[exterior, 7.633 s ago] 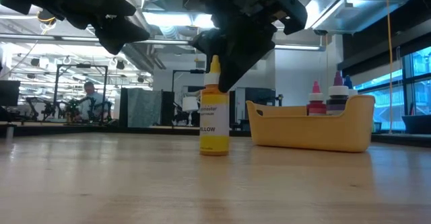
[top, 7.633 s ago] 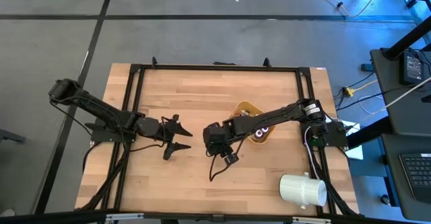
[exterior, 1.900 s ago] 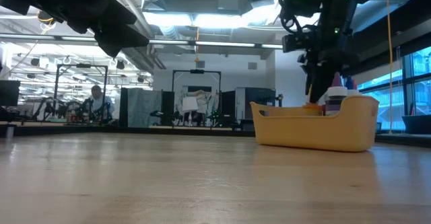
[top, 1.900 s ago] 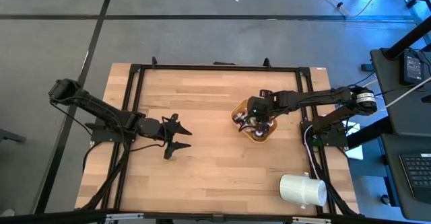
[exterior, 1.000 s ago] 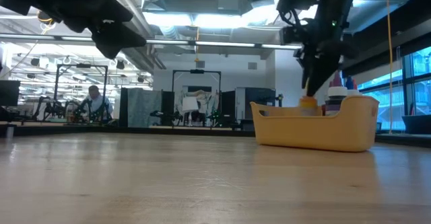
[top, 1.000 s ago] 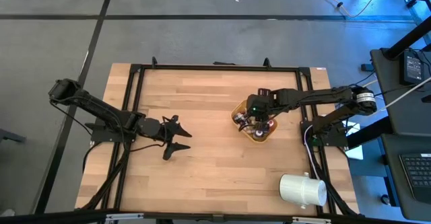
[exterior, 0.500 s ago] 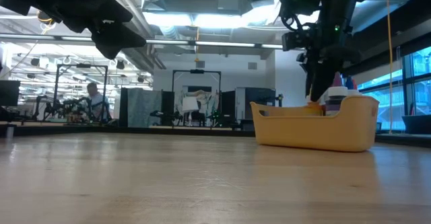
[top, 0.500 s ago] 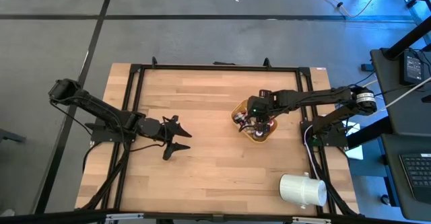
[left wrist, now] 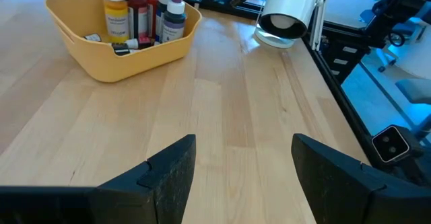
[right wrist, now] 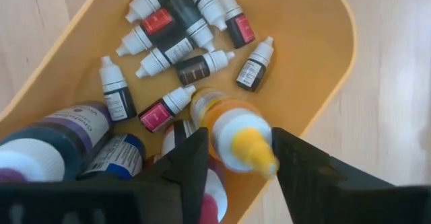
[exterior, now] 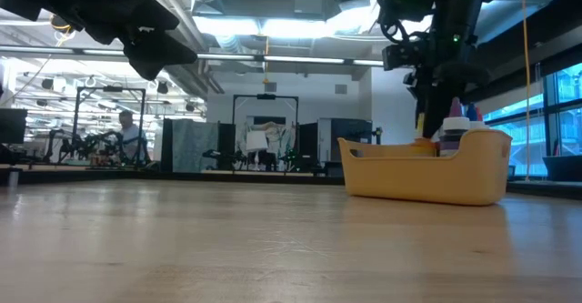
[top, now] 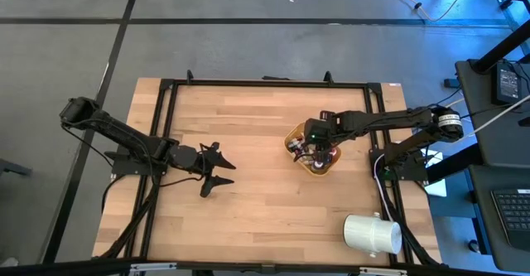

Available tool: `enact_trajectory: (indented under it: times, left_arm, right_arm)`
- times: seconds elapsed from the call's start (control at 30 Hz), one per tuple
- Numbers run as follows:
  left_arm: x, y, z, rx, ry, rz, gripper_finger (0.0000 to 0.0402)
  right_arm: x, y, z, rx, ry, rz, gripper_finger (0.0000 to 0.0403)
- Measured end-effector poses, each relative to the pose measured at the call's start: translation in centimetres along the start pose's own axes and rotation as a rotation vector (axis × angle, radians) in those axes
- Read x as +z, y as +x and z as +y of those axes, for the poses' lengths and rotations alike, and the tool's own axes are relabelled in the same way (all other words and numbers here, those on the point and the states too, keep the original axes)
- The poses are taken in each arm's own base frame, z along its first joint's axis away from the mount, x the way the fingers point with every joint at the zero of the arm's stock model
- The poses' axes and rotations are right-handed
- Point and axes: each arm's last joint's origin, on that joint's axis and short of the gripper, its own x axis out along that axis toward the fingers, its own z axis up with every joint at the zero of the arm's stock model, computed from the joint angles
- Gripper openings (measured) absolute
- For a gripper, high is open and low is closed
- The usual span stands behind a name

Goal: Pick & Place food coloring
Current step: Put the large yellow food coloring bottle in the yellow bin, then return to Home Position

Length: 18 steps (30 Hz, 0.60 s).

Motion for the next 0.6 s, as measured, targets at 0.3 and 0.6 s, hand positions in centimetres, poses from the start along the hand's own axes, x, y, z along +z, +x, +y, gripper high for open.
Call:
enact_trajectory:
  times: [0.3,0.6]
  left_arm:
    - [0.0,0.0,0.0,0.000,-0.002,0.000,0.0239]
    - [0.0,0.0,0.1,0.028,0.093,-0.007,0.0239]
  right_arm:
    - [0.2,-0.3,-0.1,-0.009,0.002,-0.004,0.0243]
    - [2.8,-6.0,-0.5,0.012,0.060,-0.101,0.0254]
